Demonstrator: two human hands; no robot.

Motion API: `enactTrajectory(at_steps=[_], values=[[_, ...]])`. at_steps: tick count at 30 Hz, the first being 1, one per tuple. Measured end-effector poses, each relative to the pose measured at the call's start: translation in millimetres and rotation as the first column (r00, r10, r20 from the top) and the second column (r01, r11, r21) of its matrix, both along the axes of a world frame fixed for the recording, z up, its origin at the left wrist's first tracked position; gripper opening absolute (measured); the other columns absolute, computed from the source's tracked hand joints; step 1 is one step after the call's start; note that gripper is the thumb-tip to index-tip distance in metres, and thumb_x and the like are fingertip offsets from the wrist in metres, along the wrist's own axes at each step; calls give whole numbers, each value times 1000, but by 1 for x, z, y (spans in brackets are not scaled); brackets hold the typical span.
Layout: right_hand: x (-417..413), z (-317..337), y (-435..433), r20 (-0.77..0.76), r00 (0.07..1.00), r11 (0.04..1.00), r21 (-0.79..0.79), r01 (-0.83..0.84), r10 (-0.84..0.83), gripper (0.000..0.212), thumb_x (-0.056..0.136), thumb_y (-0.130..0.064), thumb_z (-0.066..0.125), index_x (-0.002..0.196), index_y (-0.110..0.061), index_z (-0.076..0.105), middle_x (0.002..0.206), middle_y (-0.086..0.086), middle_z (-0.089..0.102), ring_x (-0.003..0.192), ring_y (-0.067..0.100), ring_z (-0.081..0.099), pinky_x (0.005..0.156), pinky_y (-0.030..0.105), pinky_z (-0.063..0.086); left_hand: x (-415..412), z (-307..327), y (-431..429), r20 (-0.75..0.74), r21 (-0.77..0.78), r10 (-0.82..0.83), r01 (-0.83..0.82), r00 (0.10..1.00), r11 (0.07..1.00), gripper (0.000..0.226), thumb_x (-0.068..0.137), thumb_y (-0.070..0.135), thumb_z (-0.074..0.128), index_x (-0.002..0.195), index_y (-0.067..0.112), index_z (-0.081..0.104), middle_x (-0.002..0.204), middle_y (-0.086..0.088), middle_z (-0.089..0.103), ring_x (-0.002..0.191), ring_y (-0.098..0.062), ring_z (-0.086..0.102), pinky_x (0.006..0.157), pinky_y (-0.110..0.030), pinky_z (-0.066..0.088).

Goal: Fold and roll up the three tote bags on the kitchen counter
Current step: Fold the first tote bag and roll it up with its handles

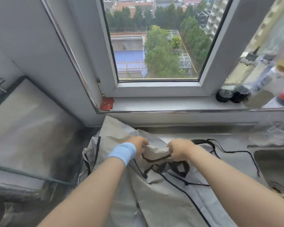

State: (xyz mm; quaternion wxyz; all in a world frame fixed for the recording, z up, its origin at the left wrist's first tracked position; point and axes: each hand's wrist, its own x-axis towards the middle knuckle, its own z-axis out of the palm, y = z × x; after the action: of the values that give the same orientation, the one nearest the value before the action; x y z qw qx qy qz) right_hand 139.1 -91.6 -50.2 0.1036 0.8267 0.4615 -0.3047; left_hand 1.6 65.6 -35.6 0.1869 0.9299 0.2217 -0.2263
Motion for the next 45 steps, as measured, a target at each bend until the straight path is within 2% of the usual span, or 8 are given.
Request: enactTrajectory(at_steps=[4,11,14,22,27,37,40,45], values=[[24,52,-22,151,985,995,-47,87,-79,18,79,-26,49,92,-21,59,100,1,67,91,25,61,72,32,47,27,20,-14,88,-177,93,-76,992,981,22,93,24,54,110,18,67,112,-4,68,105,-24,62,87,-28,44],[48,49,-22,656,629,818,572,-54,-417,37,73,-6,63,109,-15,61,117,12,58,98,33,53,80,42,42,38,28,1,533,90,342,-455,773,886,30,91,29,59,121,27,57,124,0,56,118,-25,49,95,-37,38],[22,15,-33,560,749,762,638,-116,-354,31,72,0,64,99,-15,61,97,8,58,80,30,54,63,36,40,29,10,-18,632,150,112,-264,767,953,26,87,10,54,108,24,61,110,-1,58,105,-27,53,86,-36,42],[-14,-70,-69,25,993,962,251,106,-116,38,88,-20,48,120,-33,61,123,-2,64,116,24,56,85,34,48,30,-54,-63,18,111,-223,220,975,969,34,95,25,48,128,34,53,138,3,47,125,-24,46,98,-35,37],[-12,-100,-87,162,985,997,31,-71,65,61,99,-42,36,155,-35,13,166,0,3,151,26,9,116,53,15,20,-98,-66,-279,127,-156,198,948,972,73,87,62,44,150,35,18,162,-4,2,148,-28,0,118,-50,9],[-32,-108,-114,299,934,930,359,77,-193,29,78,-30,46,99,-16,59,102,10,58,94,34,57,72,44,42,3,-109,-135,104,243,-132,103,986,964,56,84,53,47,131,22,41,140,-5,37,124,-29,37,99,-40,31],[-33,-120,-130,120,983,961,257,104,-139,62,92,-45,34,150,-22,30,159,15,22,148,32,17,109,55,28,1,-123,-131,-46,205,-58,66,997,977,81,84,60,46,151,30,11,161,-2,0,147,-28,5,117,-44,10],[4,-119,-124,-29,999,976,218,21,-15,71,100,-48,35,157,-30,-4,164,4,-16,151,22,-16,122,48,-2,19,-116,-124,-141,326,29,18,990,945,76,89,44,55,151,29,14,161,-6,-6,148,-30,-1,117,-48,10]])
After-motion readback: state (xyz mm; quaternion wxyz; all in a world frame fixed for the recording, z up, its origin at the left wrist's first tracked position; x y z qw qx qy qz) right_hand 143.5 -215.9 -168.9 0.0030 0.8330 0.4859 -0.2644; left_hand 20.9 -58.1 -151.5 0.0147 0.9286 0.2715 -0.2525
